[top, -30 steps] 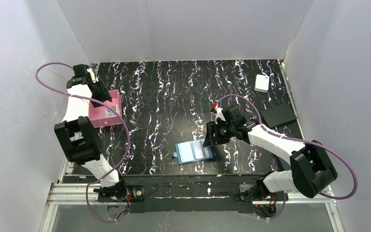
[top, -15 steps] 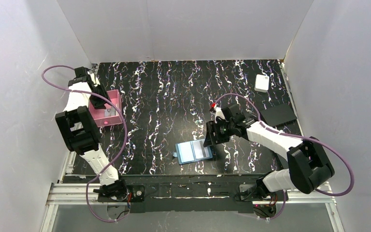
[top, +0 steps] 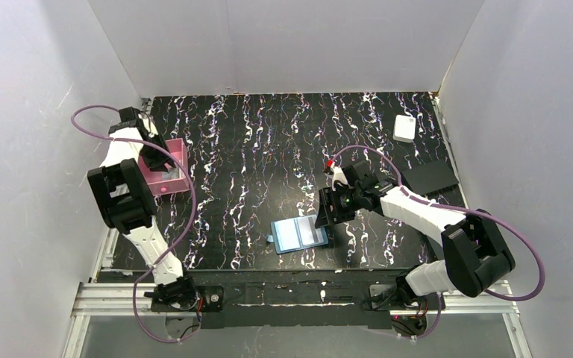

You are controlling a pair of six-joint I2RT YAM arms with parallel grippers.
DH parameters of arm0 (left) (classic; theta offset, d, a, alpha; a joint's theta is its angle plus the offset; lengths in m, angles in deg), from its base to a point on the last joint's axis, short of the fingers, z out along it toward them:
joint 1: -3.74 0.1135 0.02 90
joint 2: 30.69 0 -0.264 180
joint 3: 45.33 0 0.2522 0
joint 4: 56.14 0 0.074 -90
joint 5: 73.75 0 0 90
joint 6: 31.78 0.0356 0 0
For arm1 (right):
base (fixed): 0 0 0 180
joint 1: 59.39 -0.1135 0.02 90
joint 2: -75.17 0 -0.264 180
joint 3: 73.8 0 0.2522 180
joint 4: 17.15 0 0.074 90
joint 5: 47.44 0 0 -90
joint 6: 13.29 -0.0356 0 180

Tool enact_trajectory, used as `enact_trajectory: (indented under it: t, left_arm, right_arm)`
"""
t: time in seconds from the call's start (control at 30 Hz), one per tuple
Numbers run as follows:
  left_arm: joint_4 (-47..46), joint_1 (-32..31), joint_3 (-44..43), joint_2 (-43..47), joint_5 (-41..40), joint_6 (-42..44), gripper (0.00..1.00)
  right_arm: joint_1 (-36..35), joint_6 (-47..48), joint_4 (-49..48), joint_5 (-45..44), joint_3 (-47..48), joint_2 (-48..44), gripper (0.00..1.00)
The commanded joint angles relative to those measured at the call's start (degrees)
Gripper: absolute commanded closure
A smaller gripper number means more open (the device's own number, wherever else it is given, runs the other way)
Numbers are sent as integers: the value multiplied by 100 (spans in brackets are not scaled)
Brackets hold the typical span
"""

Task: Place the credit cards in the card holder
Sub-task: Pick up the credit card from the storage box.

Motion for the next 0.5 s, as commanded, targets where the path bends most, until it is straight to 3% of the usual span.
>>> enact_trajectory:
  t: [0.0, 0.47]
  left_arm:
    - [31, 20, 40, -80, 160, 119, 69]
    - [-37, 18, 103, -124, 657, 48, 79]
  right_arm:
    - [31, 93, -5, 87, 251, 31, 39]
    - [42, 73, 21, 119, 291, 54, 39]
